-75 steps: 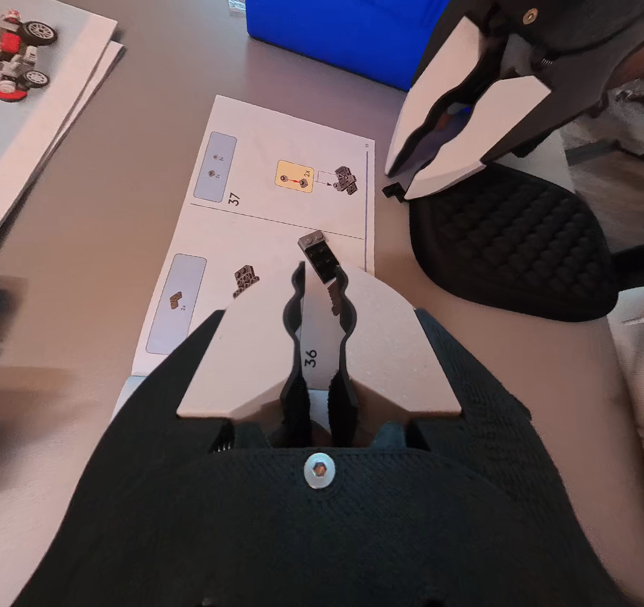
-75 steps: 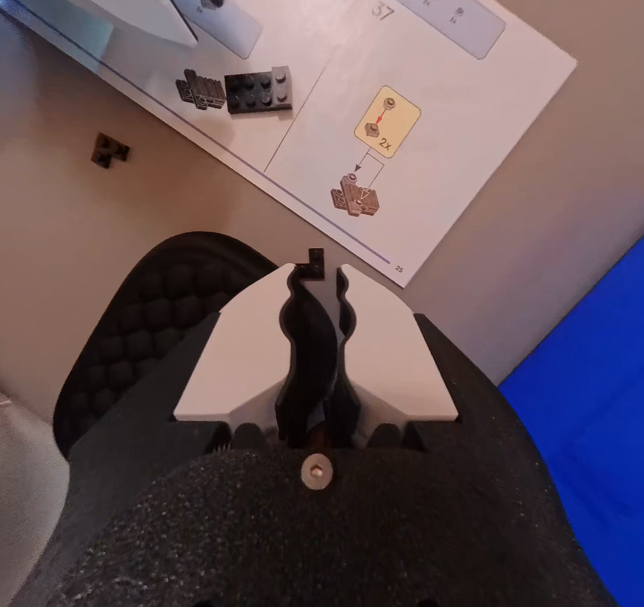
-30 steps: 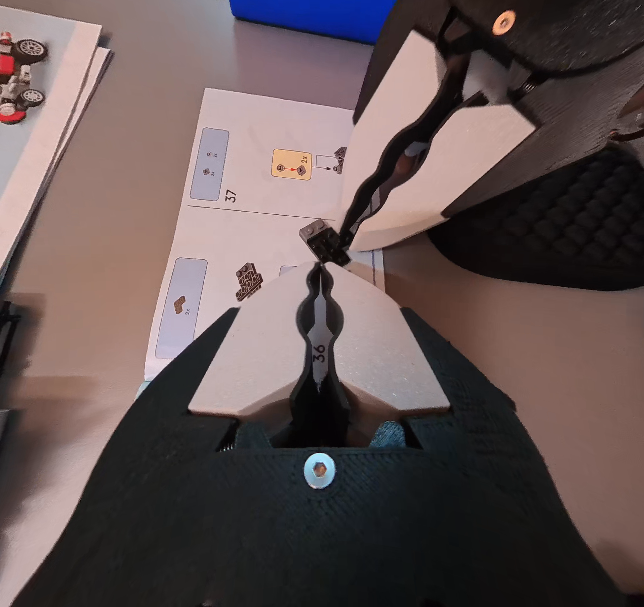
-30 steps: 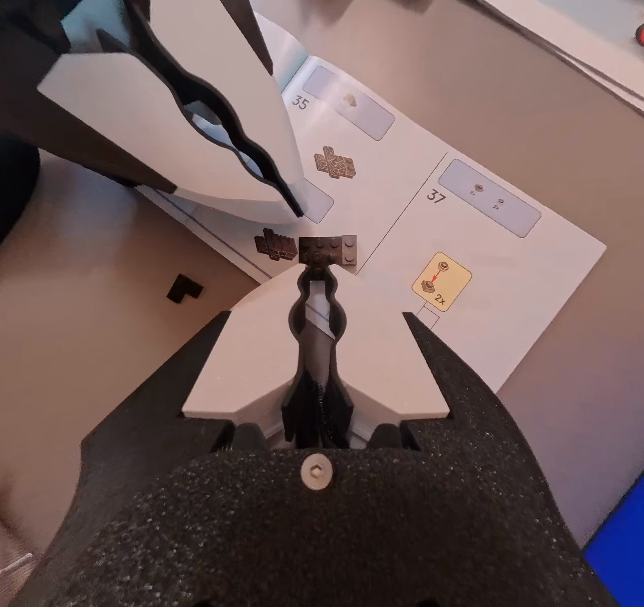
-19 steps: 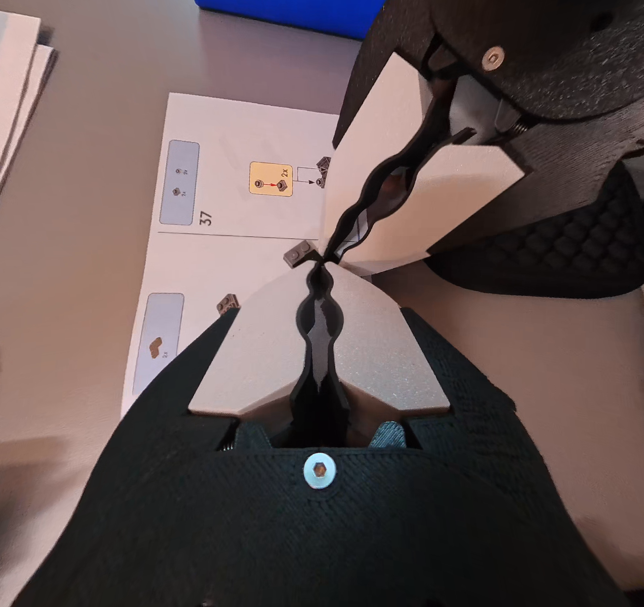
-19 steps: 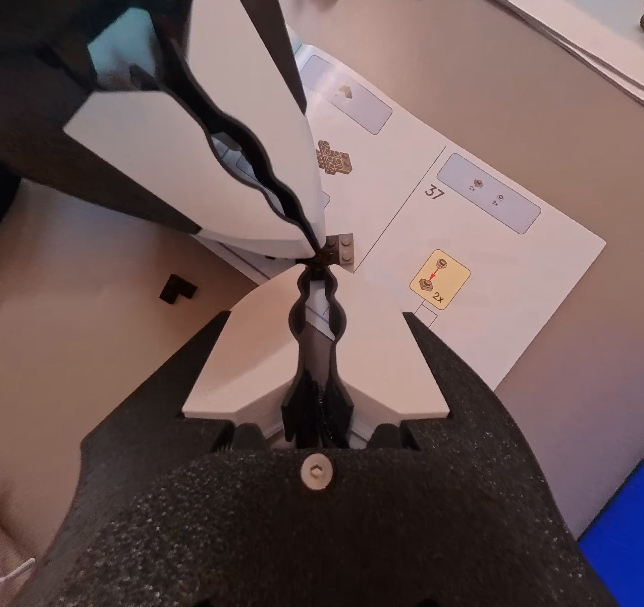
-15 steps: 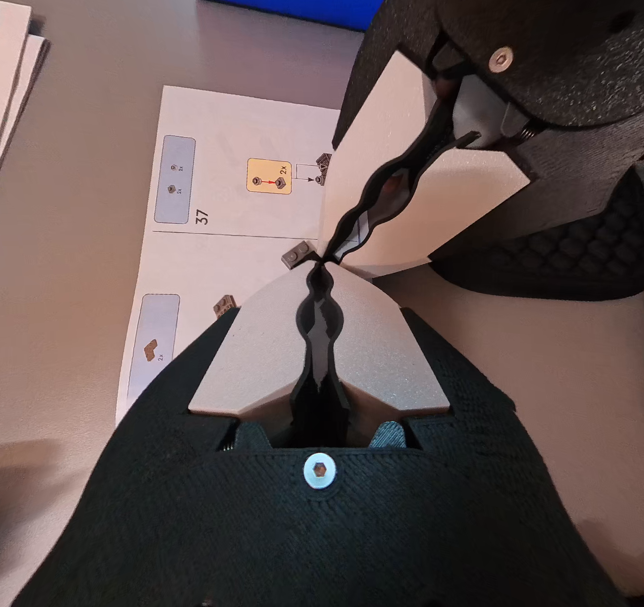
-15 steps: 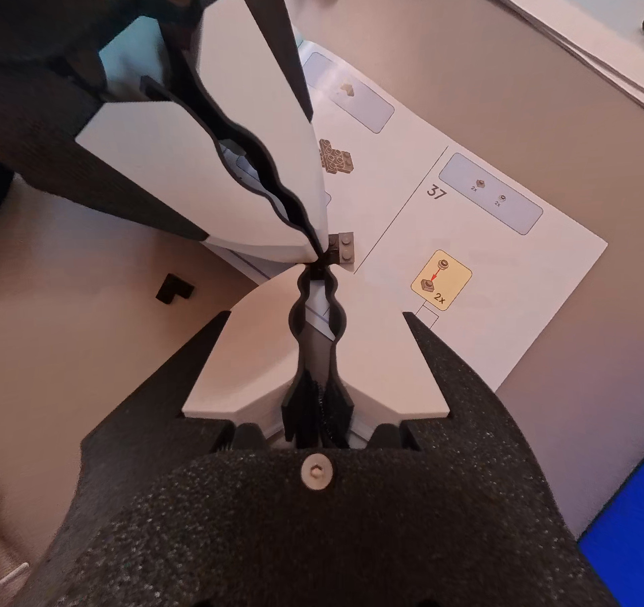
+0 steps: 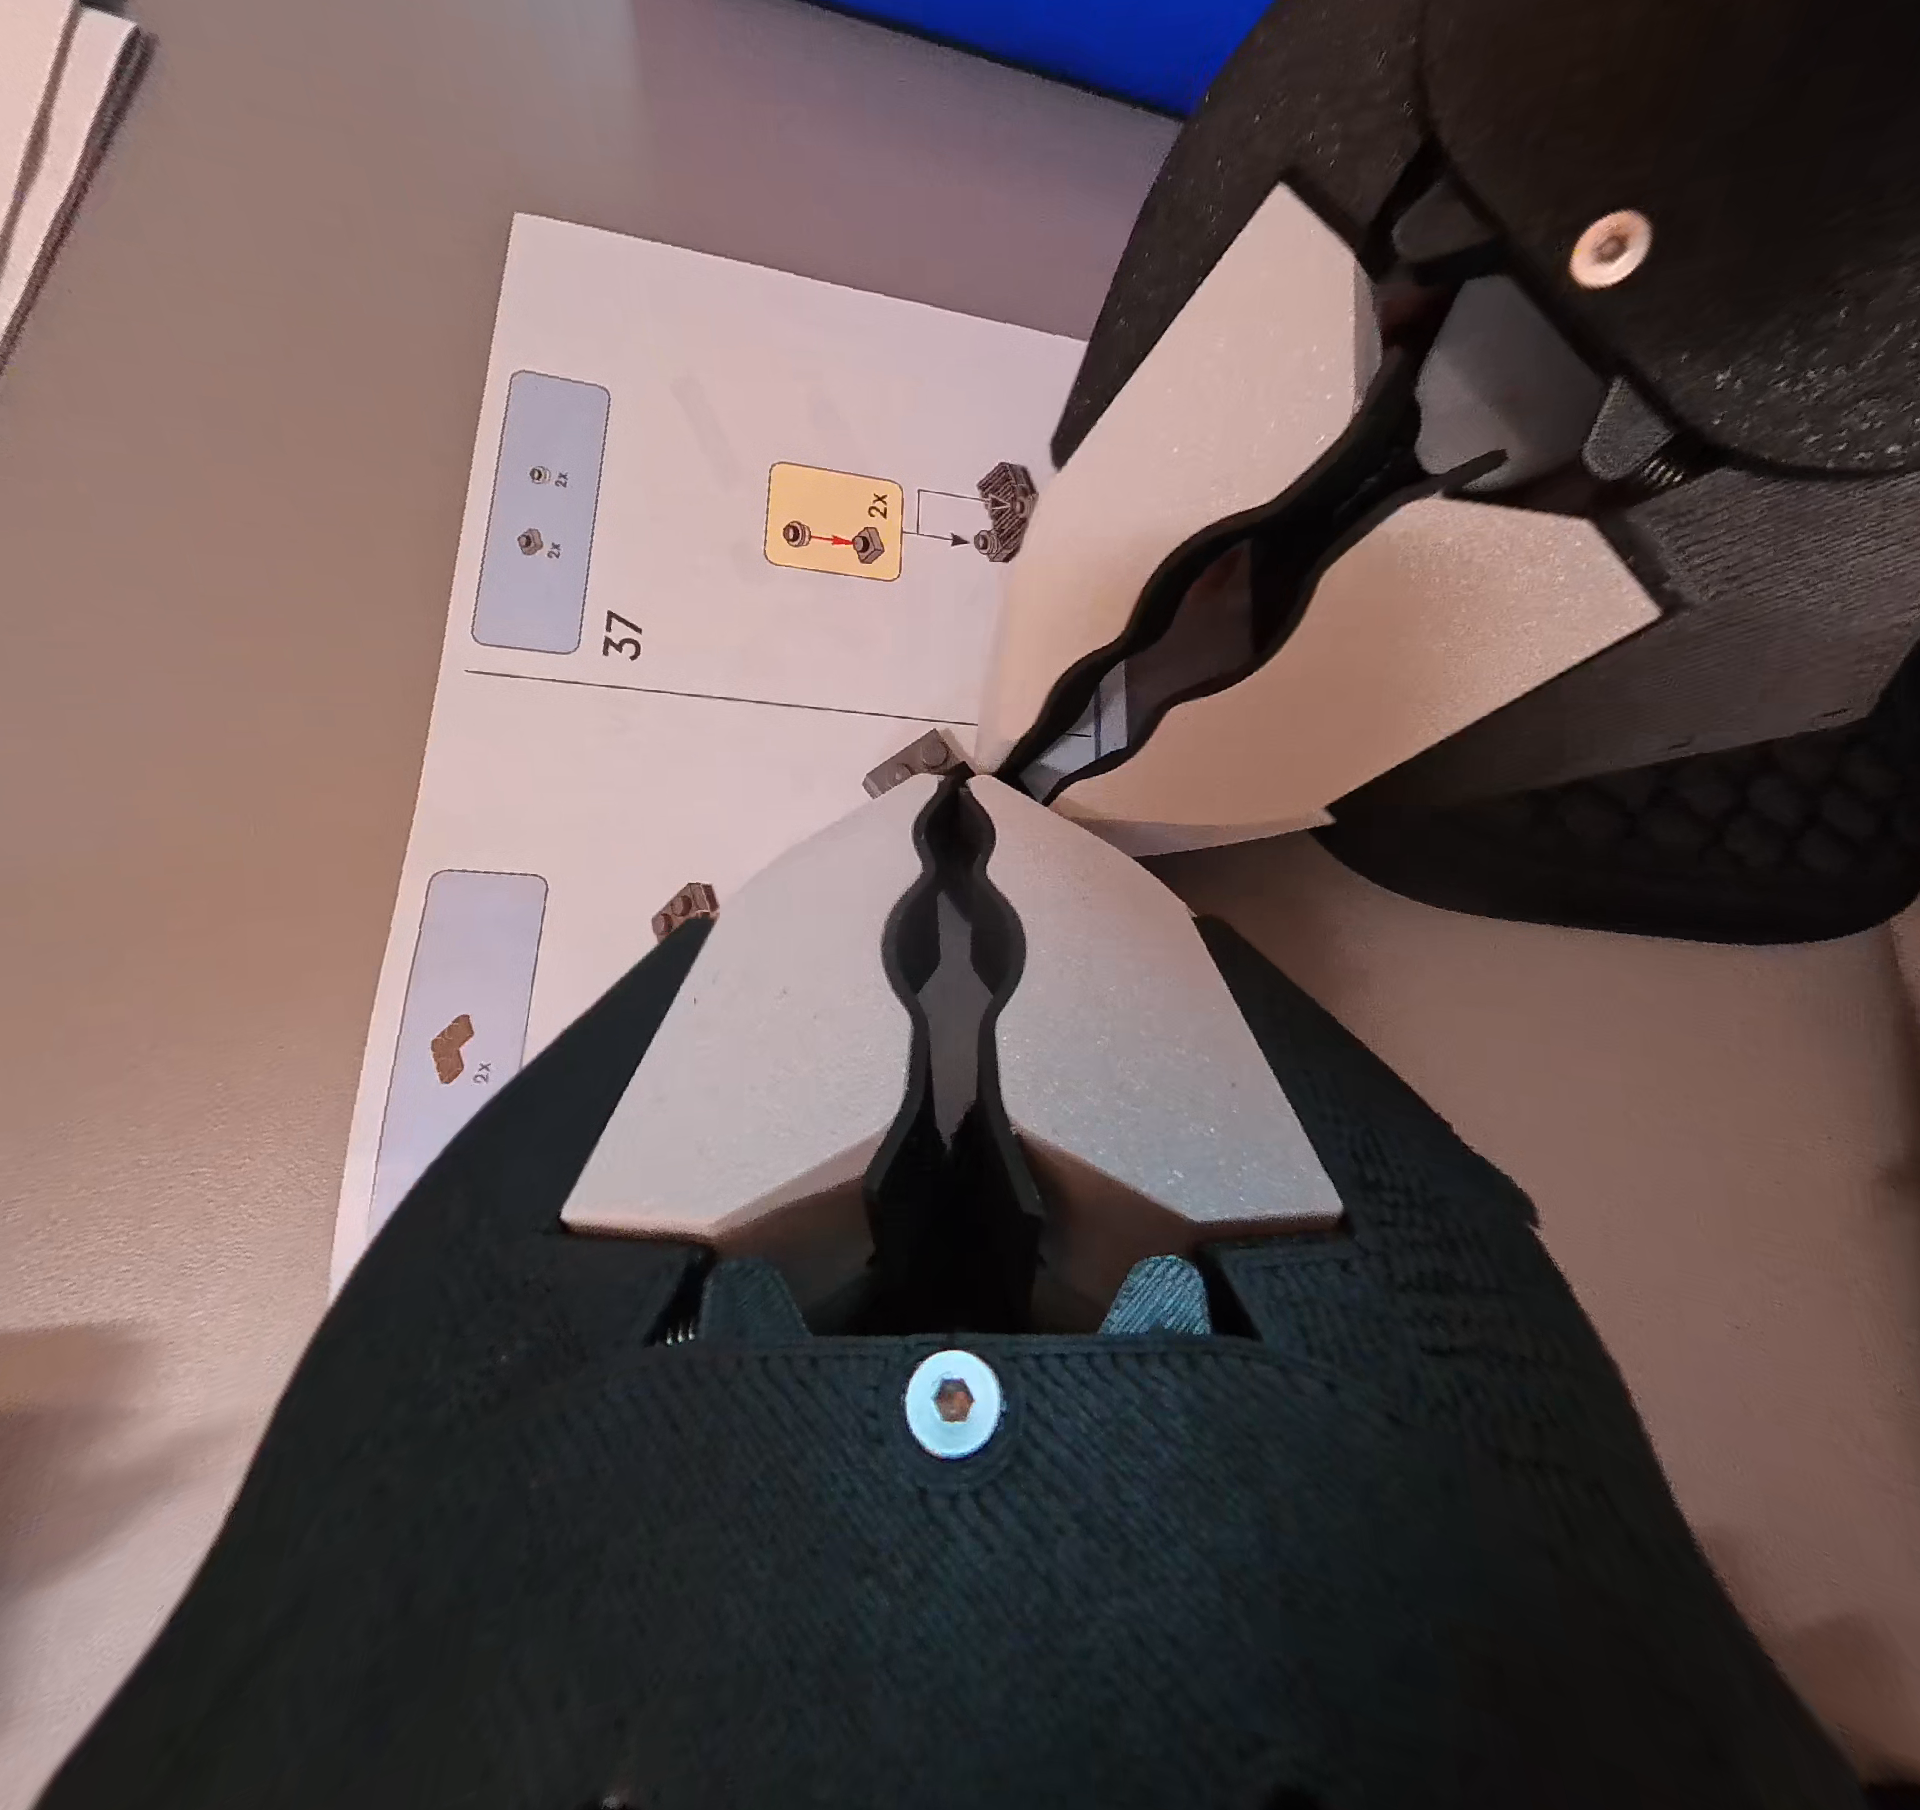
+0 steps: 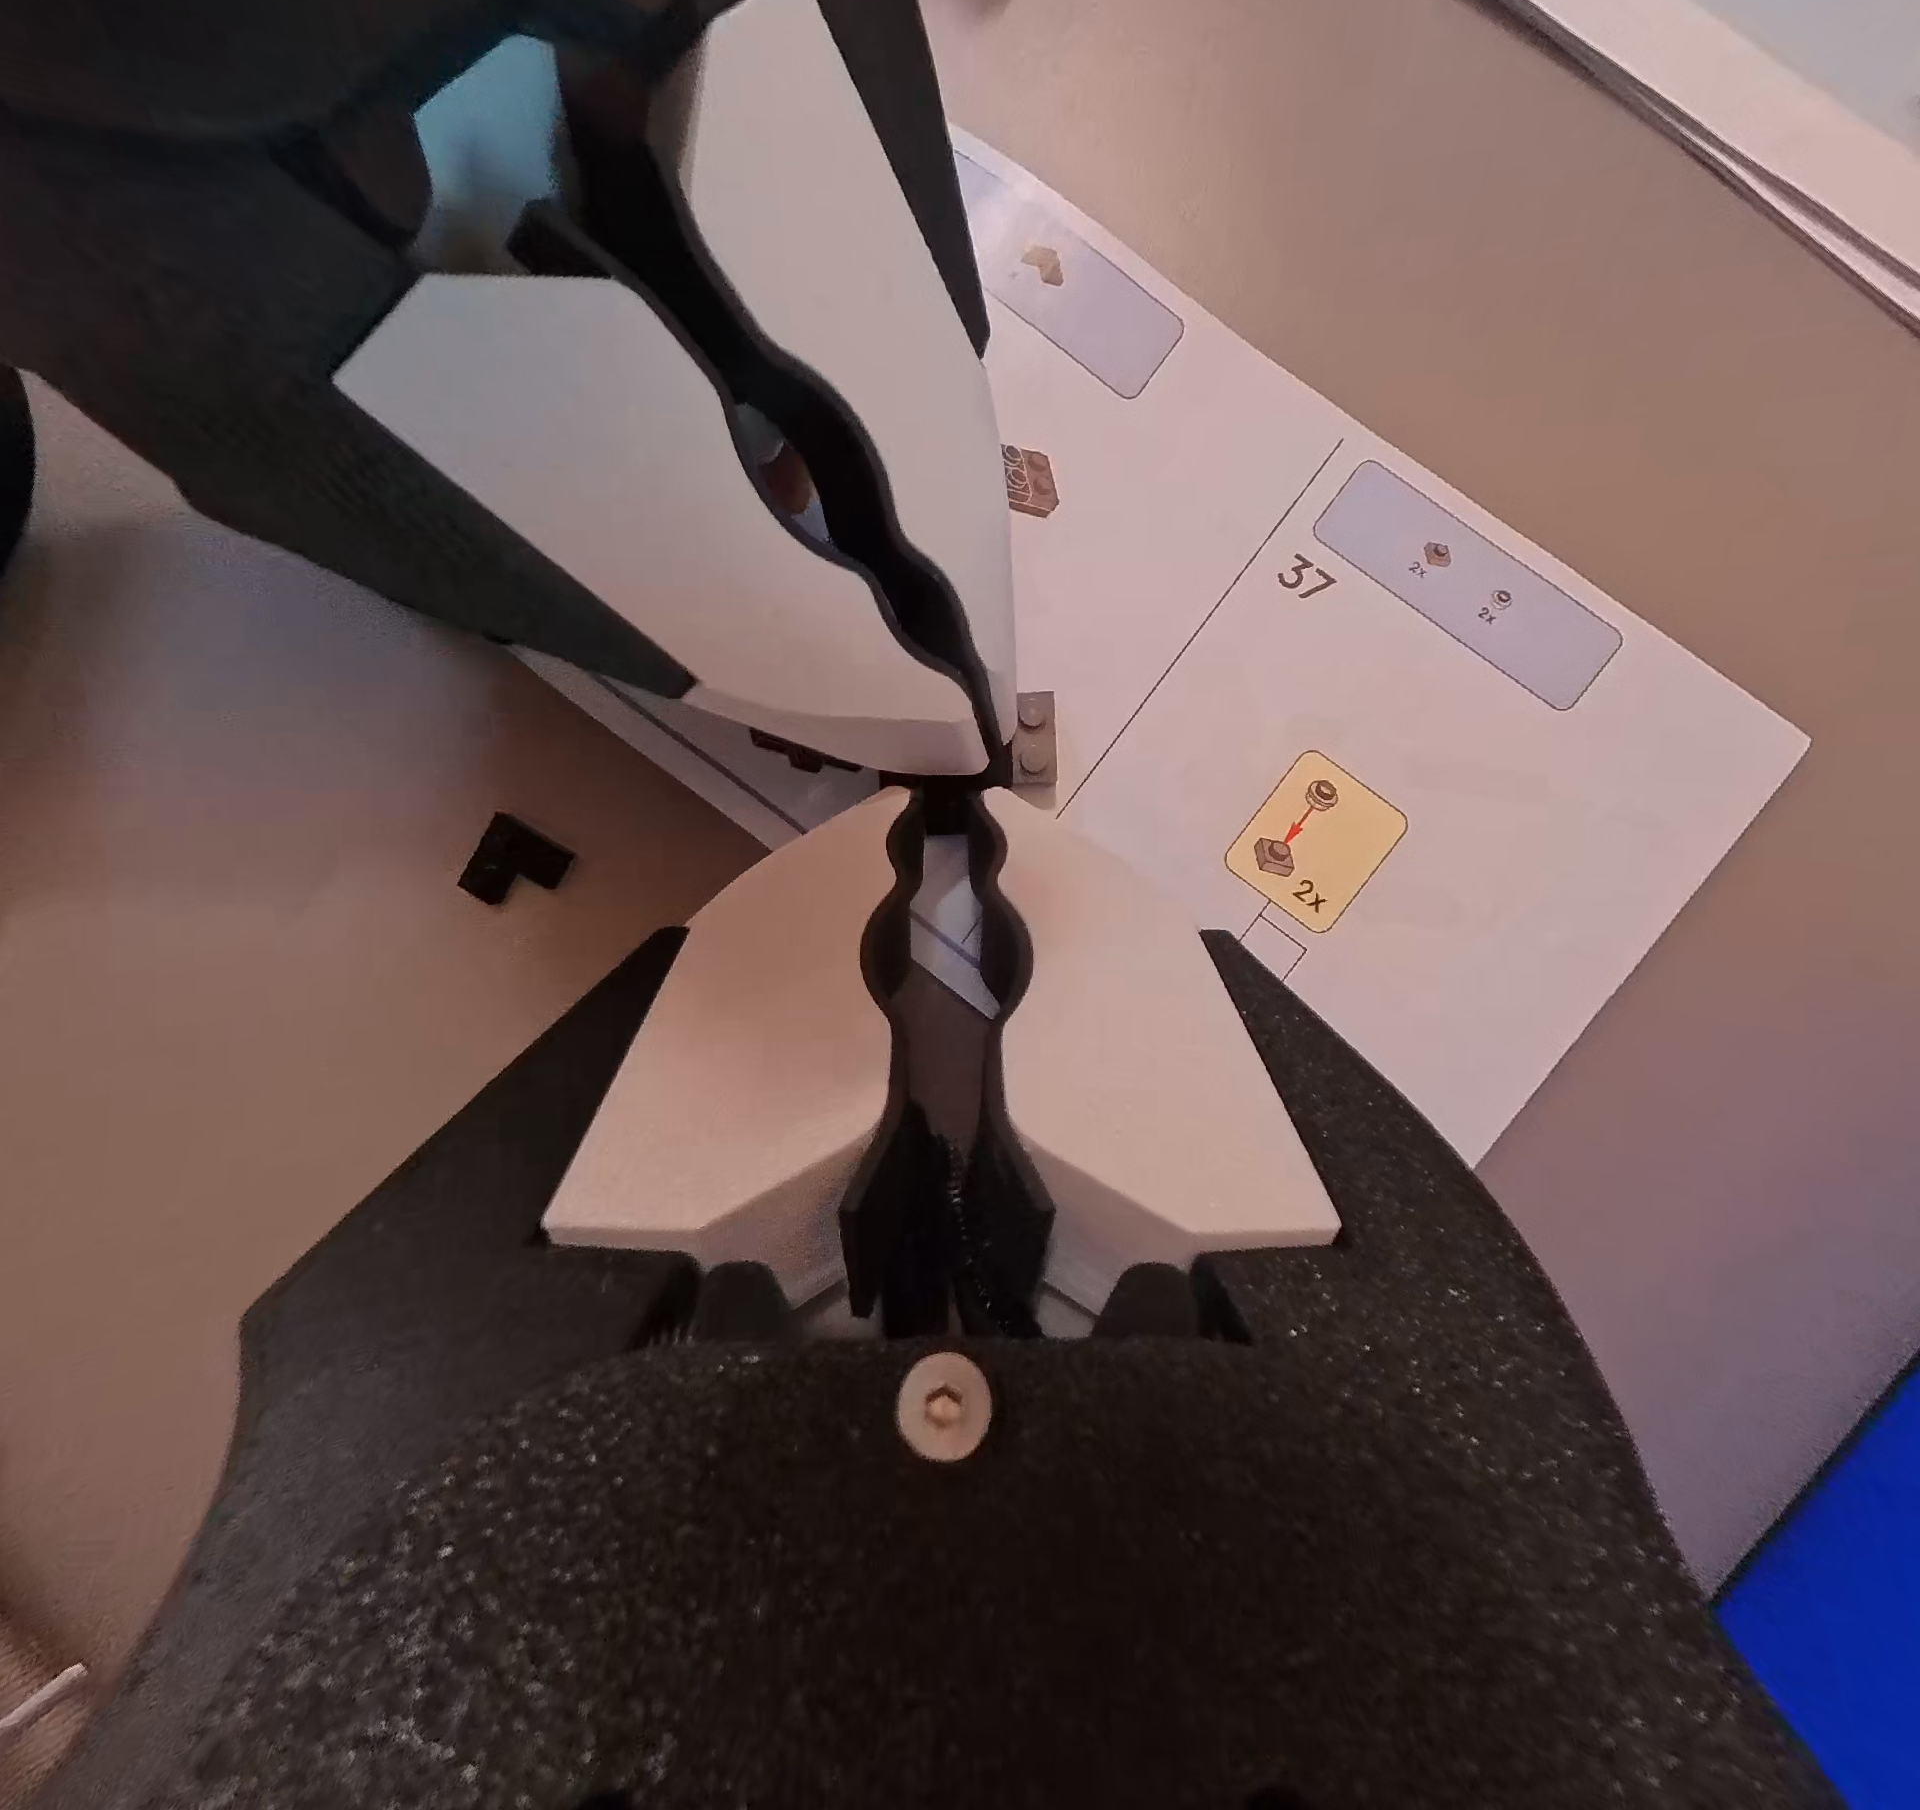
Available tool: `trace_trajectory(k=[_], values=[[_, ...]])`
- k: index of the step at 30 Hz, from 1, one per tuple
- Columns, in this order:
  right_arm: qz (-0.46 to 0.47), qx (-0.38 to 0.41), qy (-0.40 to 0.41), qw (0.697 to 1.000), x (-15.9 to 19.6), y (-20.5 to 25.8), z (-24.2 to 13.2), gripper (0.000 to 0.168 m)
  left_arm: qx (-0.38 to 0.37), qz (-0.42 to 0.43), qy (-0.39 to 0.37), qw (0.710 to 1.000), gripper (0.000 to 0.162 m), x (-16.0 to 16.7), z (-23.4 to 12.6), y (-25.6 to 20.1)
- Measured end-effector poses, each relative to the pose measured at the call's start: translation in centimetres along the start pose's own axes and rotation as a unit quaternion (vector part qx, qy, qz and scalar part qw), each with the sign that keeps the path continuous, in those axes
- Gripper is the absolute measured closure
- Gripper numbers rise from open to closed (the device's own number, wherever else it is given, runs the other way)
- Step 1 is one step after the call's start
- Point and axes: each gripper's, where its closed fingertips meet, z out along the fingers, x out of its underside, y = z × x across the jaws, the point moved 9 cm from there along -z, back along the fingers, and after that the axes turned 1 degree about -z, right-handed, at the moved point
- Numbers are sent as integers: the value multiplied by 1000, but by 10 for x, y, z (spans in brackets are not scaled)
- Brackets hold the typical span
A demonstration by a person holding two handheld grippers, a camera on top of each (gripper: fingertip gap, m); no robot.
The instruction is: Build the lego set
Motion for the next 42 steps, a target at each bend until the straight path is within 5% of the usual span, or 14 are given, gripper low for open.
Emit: trace_trajectory(k=[16, 21, 22, 24, 28, 36, 42], values=[[-14, 1, -32, 999, 4, 0, 0, 160, -15, -2, -4, 1000, 161, 3, 0, 0], [-10, -17, -56, 998, 6, -2, -6, 158, -49, 63, -5, 997, 161, 0, -6, -1], [-12, -22, -64, 998, 7, -3, -10, 155, -38, 56, -32, 997, 152, -4, -14, -3], [-40, -59, -80, 994, 8, 0, -20, 151, -26, 45, -87, 995, 147, -9, -36, -8], [-163, -179, -64, 968, 13, 29, -29, 145, -48, 25, -60, 997, 144, 10, -65, -15], [-323, -202, -45, 923, 2, 43, -1, 151, -35, -14, -49, 998, 143, 52, -69, -52], [-340, -217, -41, 914, 1, 45, 10, 159, -18, -31, -65, 997, 143, 58, -64, -54]])
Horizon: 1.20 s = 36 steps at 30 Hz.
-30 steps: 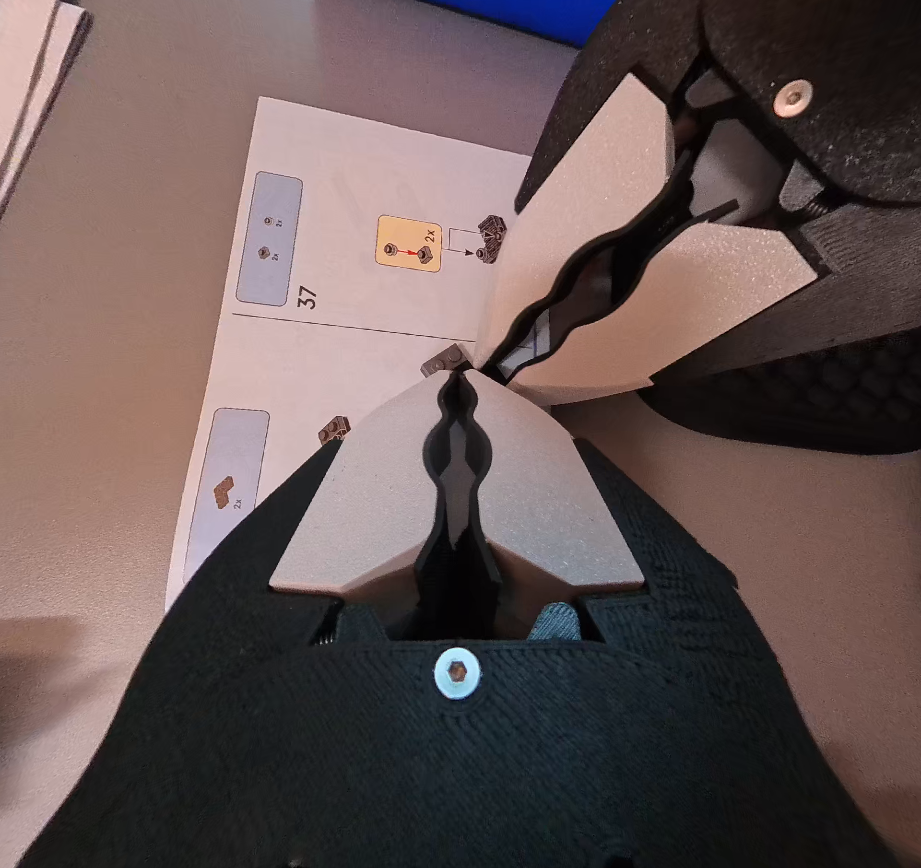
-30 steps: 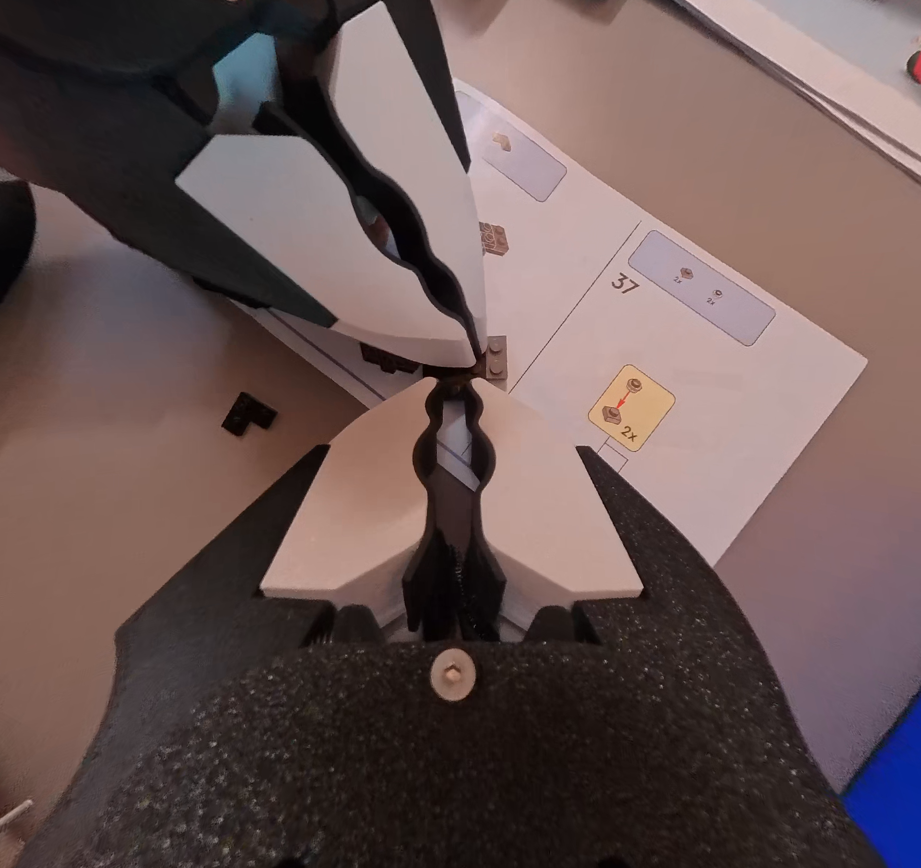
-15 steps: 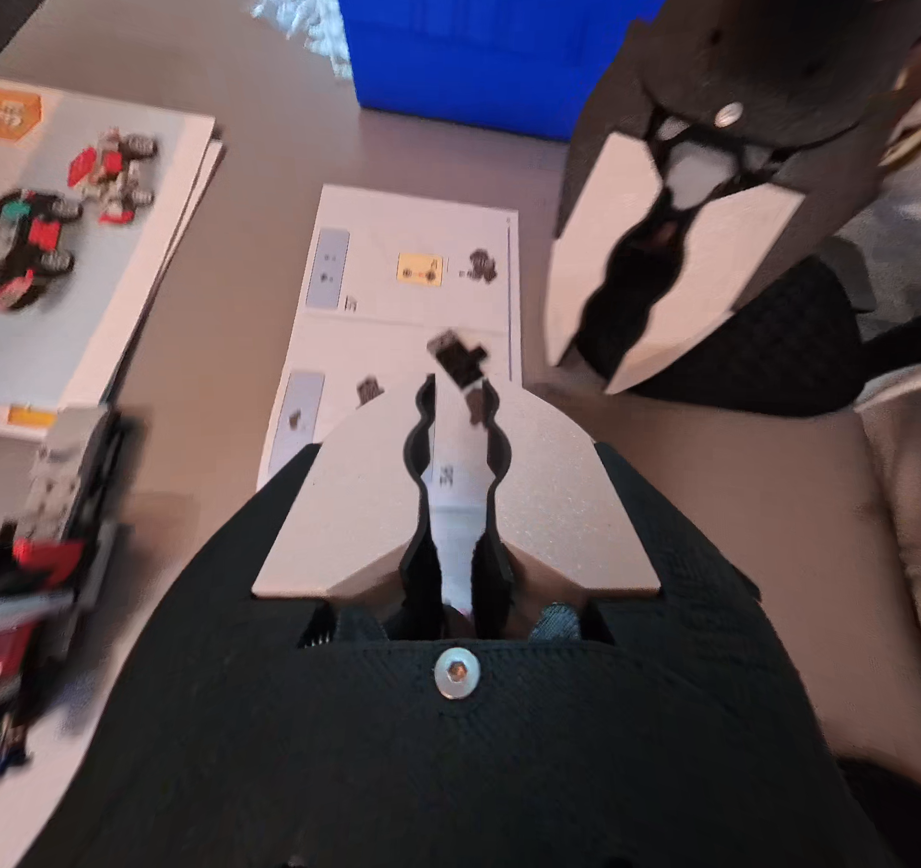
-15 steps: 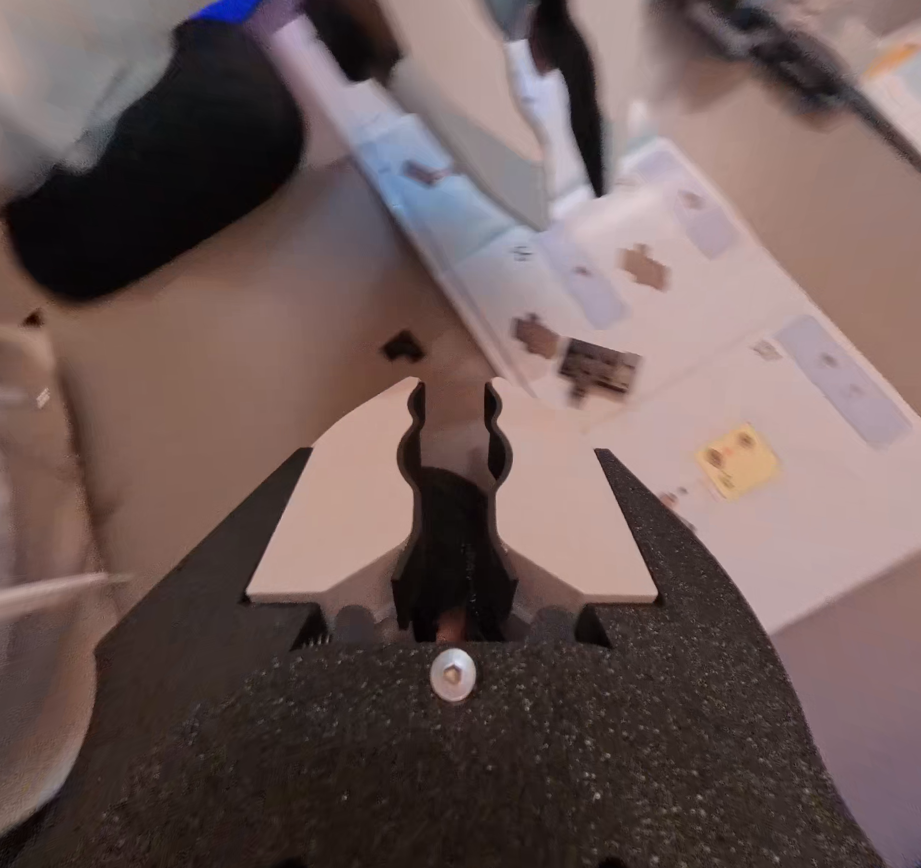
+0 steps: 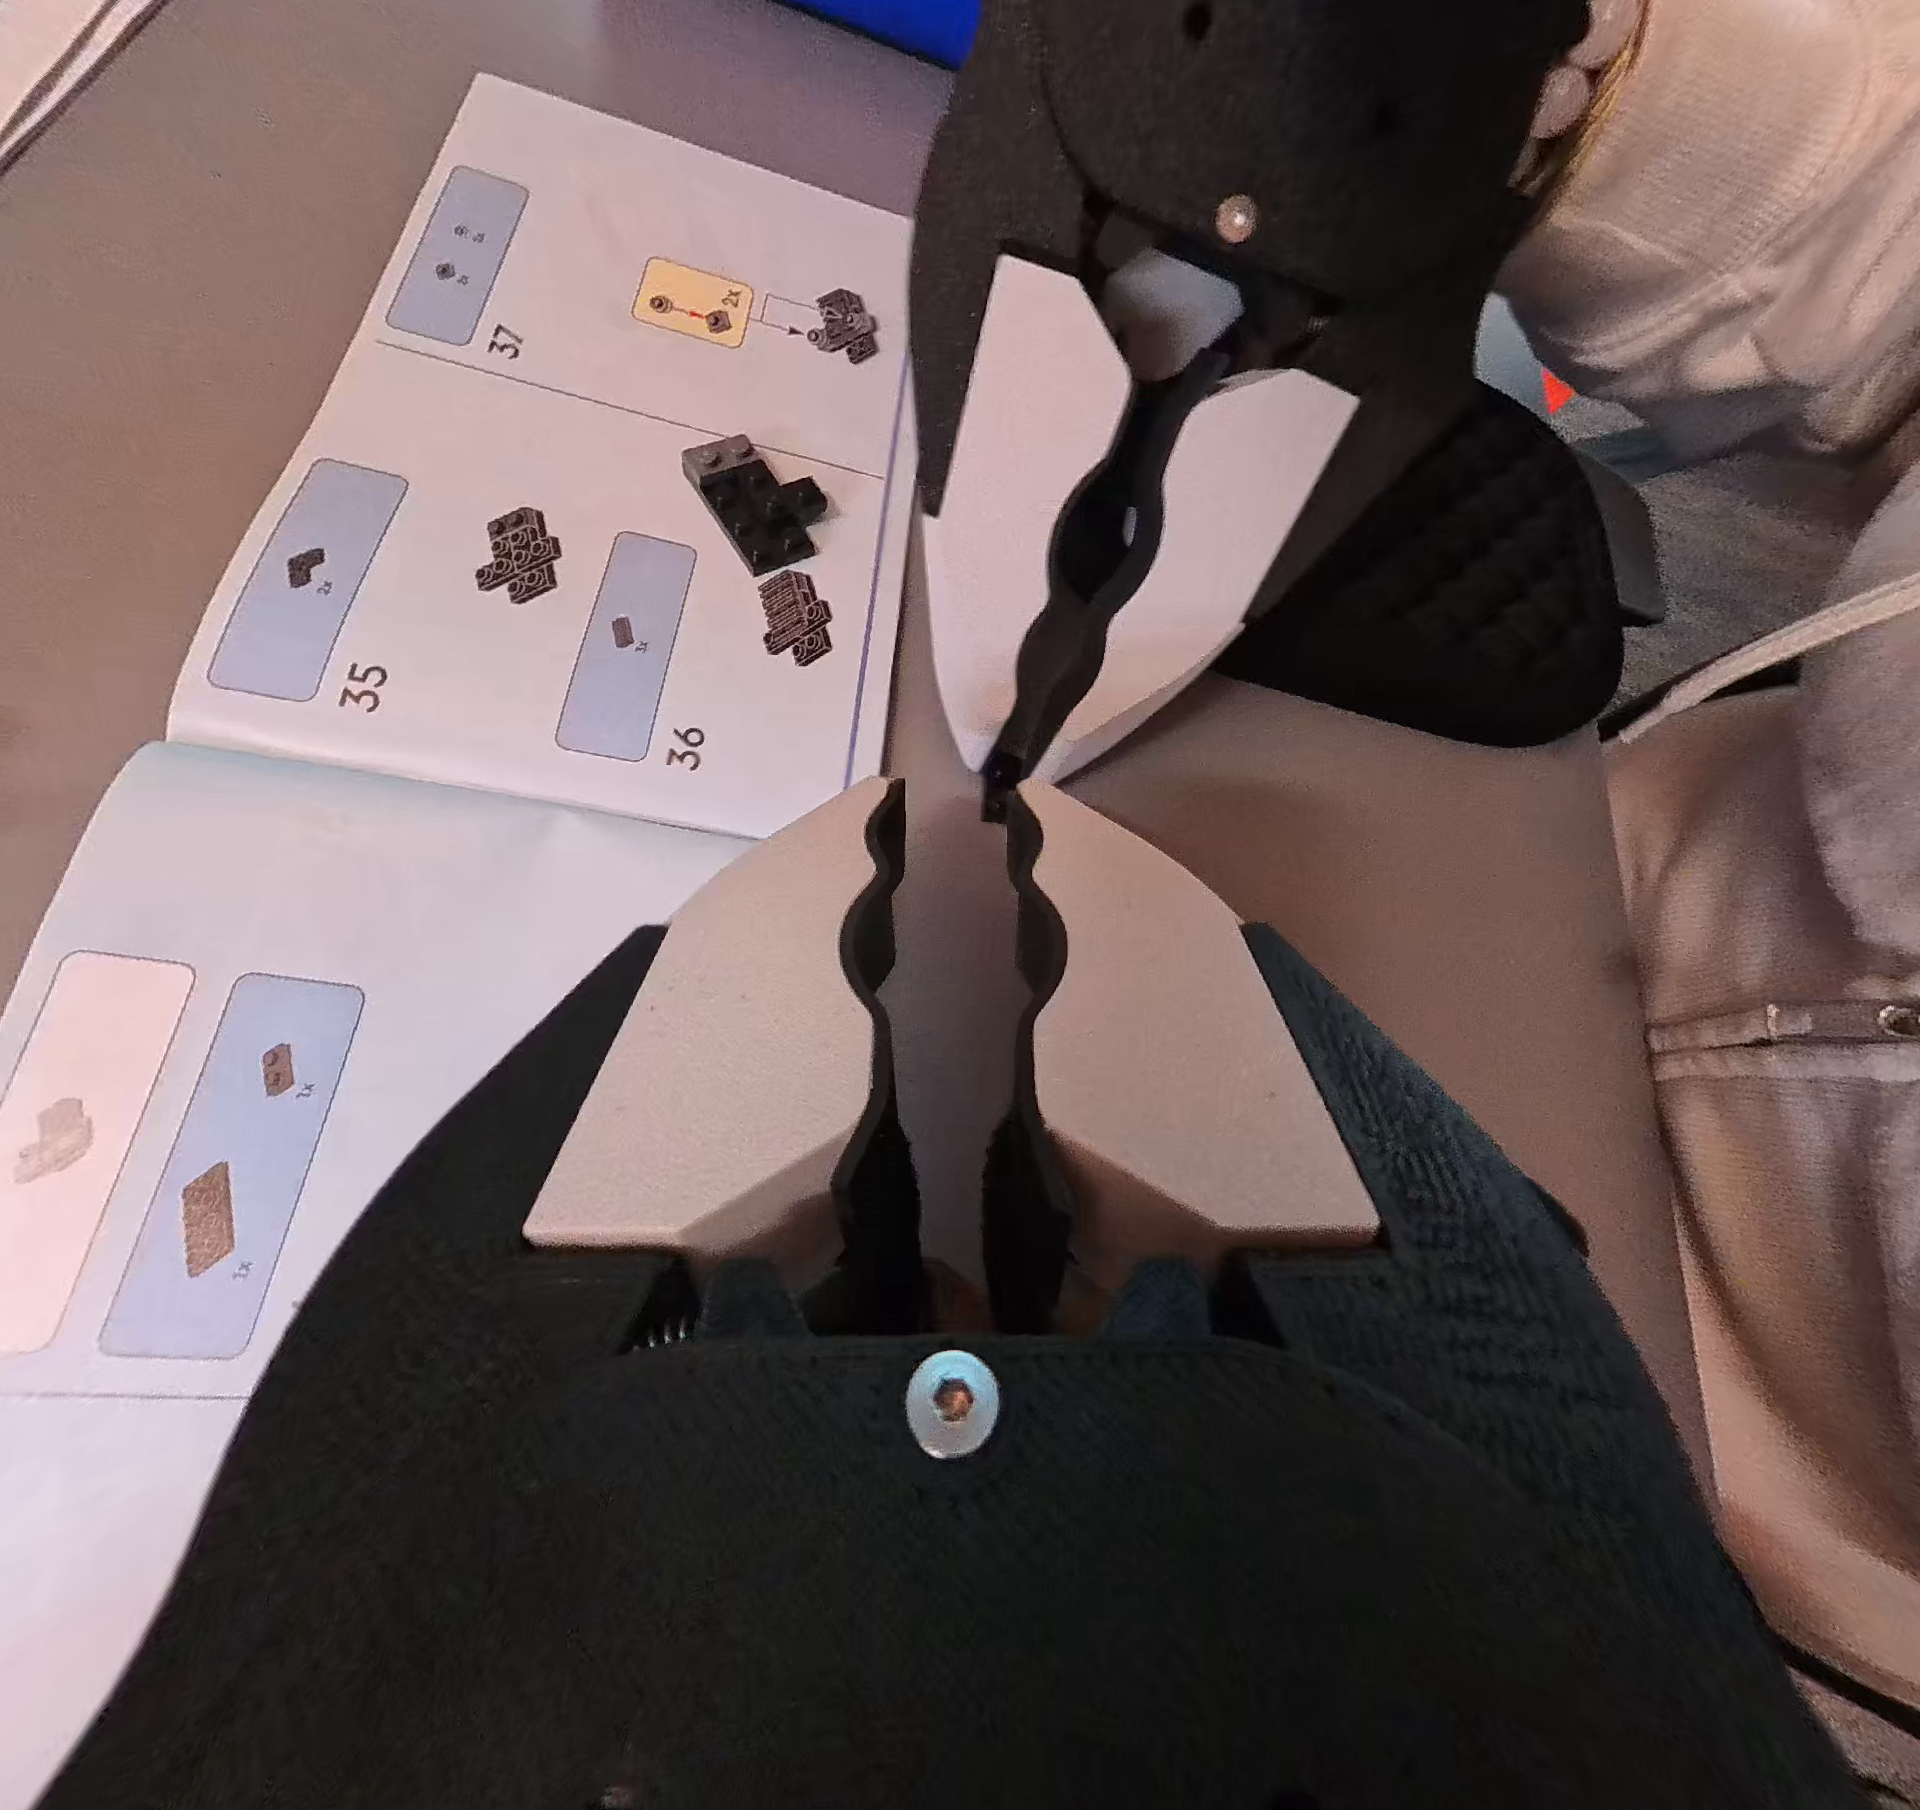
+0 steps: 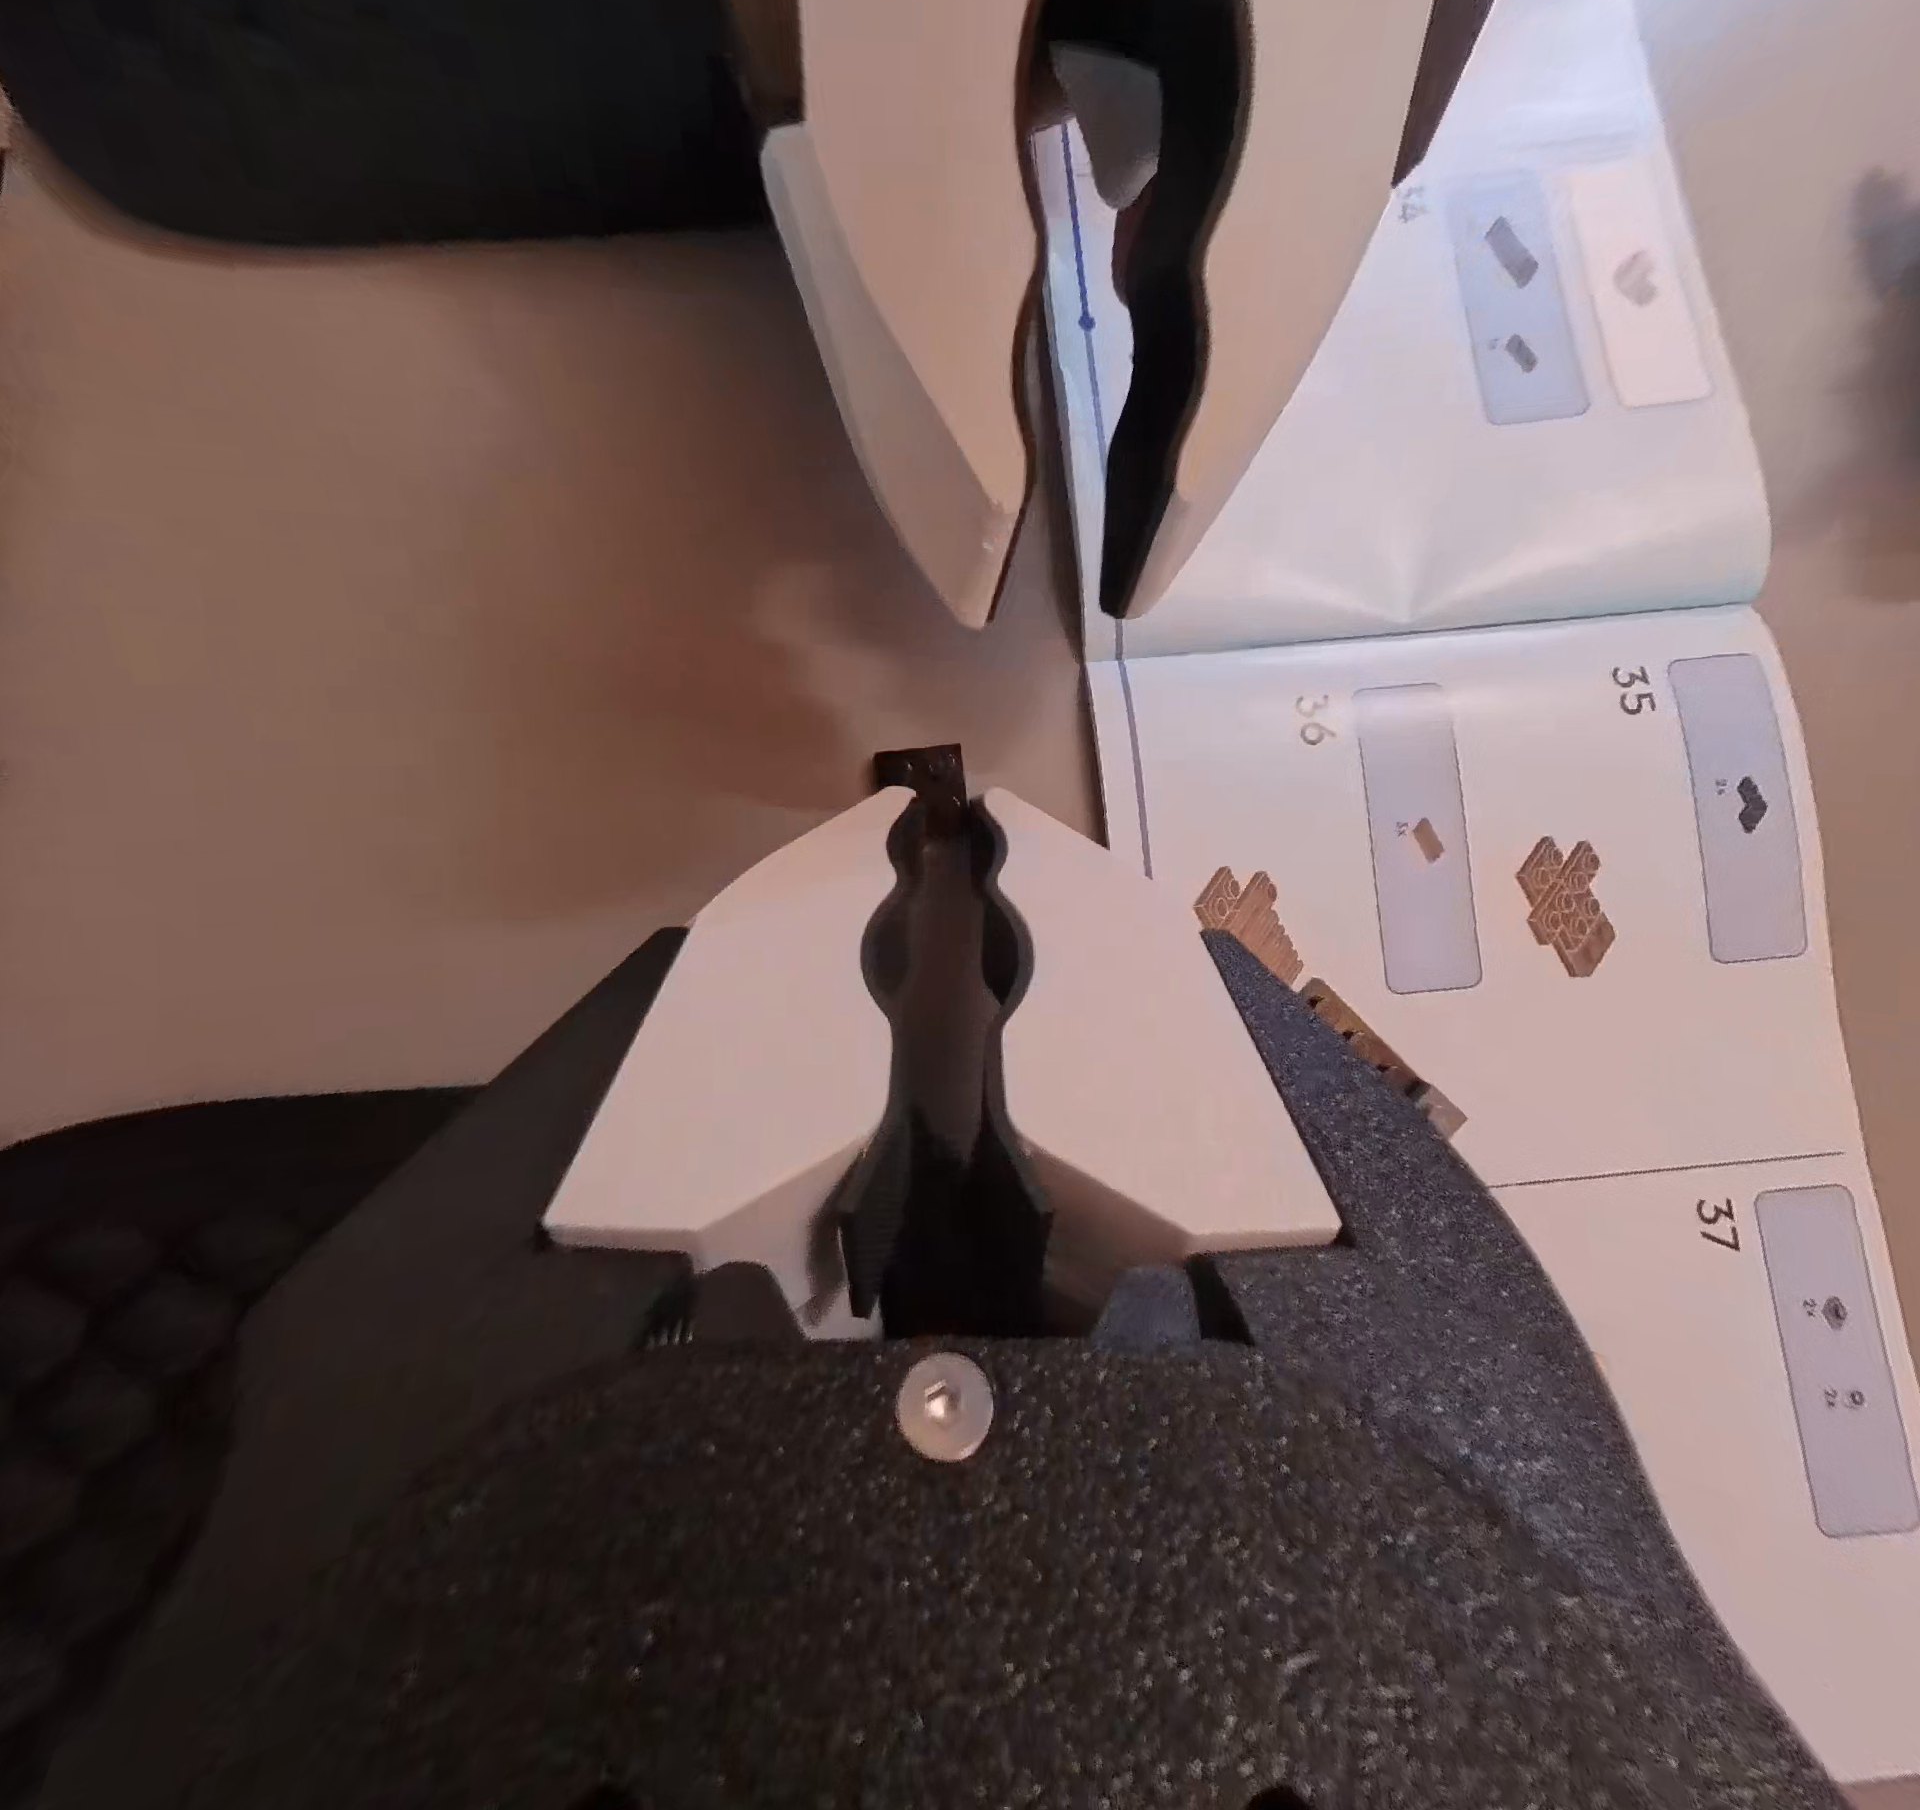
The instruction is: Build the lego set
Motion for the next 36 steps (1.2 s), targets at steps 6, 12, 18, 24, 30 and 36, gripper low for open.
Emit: trace_trajectory(k=[6, 12, 18, 24, 30, 36], values=[[84, 99, -32, 991, 5, 0, -21, 160, -15, -24, -25, 999, 142, -4, 0, 6], [230, 214, -29, 949, 19, -6, -40, 160, -55, -1, -48, 997, 140, -15, 19, 10], [285, 235, -45, 928, 18, -16, -40, 160, -101, 72, -40, 991, 144, -27, 35, 10], [310, 229, -75, 920, 13, -20, -37, 160, -116, 75, -34, 990, 147, -29, 43, 12], [309, 232, -77, 919, 13, -19, -37, 160, -136, 93, -37, 986, 154, -28, 45, 13], [317, 231, -78, 916, 15, -17, -36, 160, -140, 106, -28, 984, 155, -25, 47, 12]])
